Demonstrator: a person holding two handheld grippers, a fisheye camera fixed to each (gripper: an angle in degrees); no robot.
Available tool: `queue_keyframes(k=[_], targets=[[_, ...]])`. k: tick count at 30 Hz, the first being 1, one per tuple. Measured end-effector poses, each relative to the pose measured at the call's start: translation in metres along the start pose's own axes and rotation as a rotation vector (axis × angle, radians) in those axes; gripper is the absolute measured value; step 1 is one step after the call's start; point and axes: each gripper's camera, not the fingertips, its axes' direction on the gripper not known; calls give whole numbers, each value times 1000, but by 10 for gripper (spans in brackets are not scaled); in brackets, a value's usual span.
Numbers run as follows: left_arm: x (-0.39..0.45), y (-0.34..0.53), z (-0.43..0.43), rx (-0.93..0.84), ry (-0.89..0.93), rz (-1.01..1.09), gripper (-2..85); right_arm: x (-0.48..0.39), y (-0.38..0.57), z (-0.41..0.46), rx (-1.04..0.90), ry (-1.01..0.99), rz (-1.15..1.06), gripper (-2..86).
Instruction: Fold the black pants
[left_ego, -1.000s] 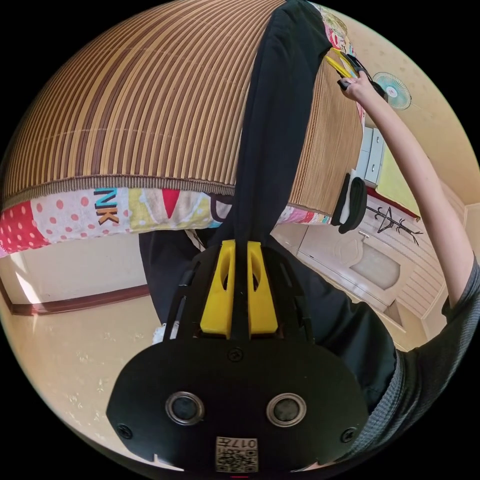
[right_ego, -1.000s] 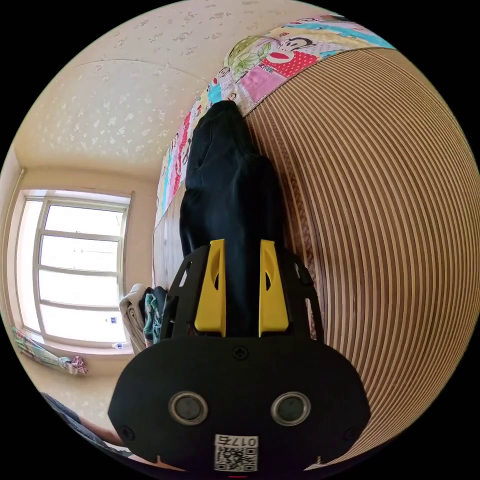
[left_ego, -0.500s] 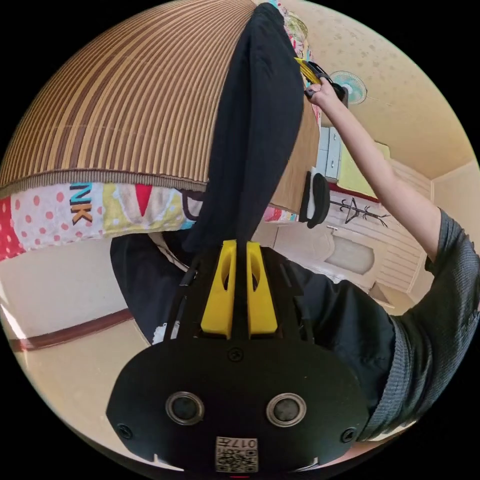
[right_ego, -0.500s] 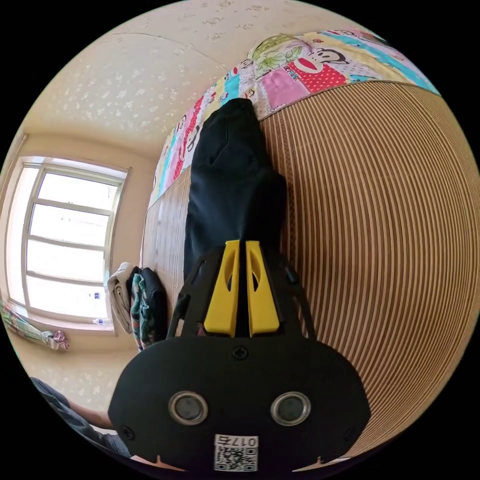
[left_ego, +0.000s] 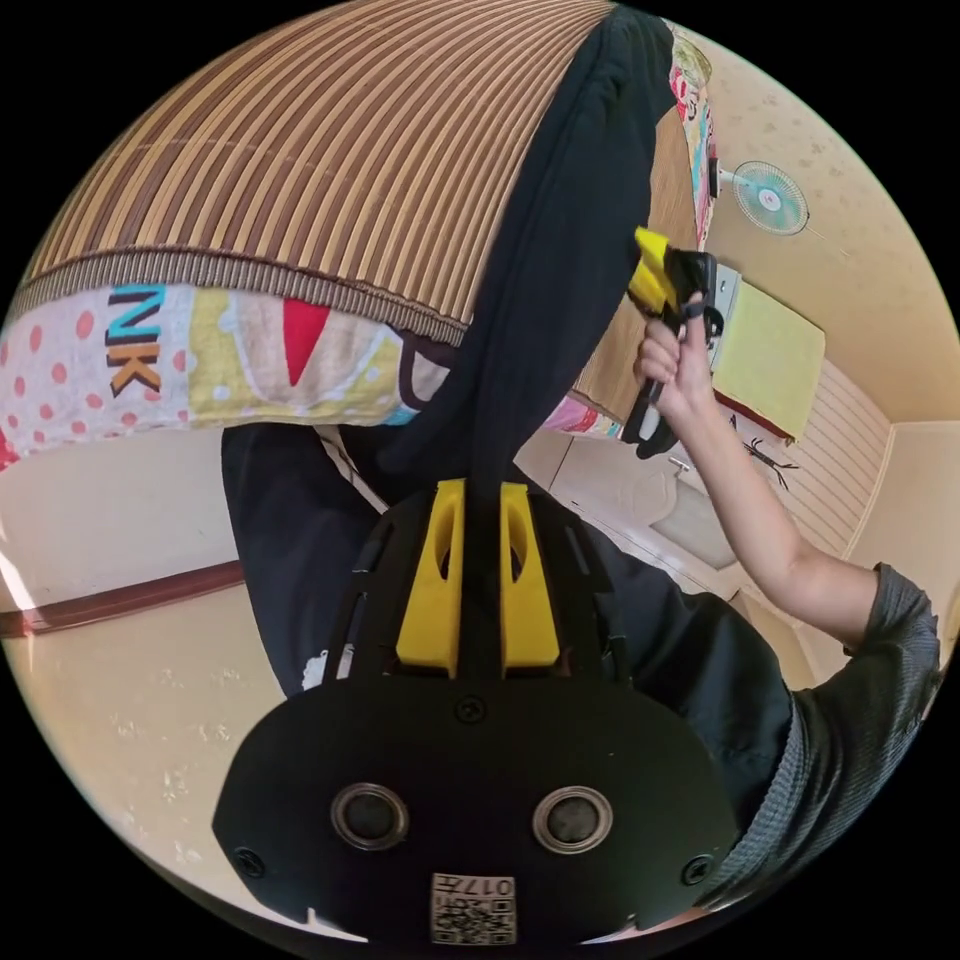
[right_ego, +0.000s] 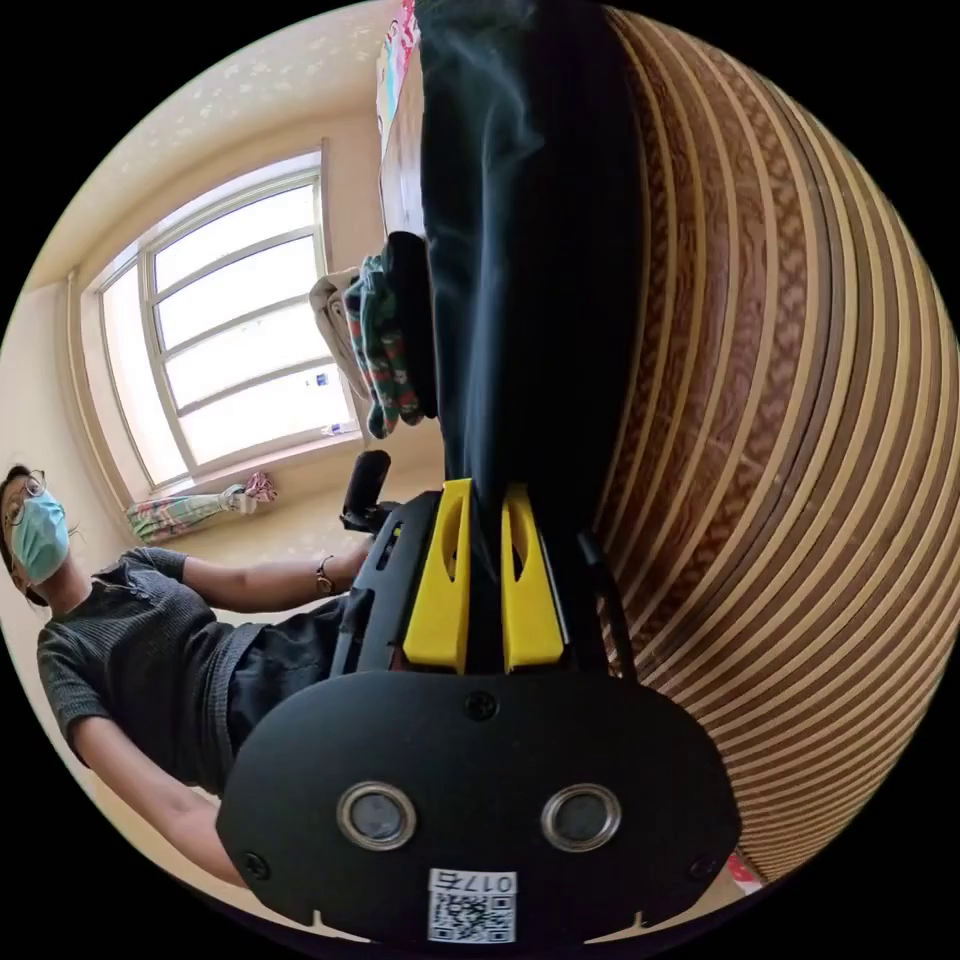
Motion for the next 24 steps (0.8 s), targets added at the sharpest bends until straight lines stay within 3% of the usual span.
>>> queue_keyframes(k=[7, 13, 19, 24], targets=[[26, 24, 15, -34, -239, 49, 82, 42, 77, 5, 188, -34, 221, 101], [29, 34, -16, 160, -67, 42, 94, 15, 60, -26, 254, 65, 134, 102], [41, -59, -26, 237, 14, 141, 140, 39, 21, -89, 456, 11, 117, 96], [52, -131, -32, 334, 33, 156, 137, 59, -33, -113, 419, -5, 76, 110]])
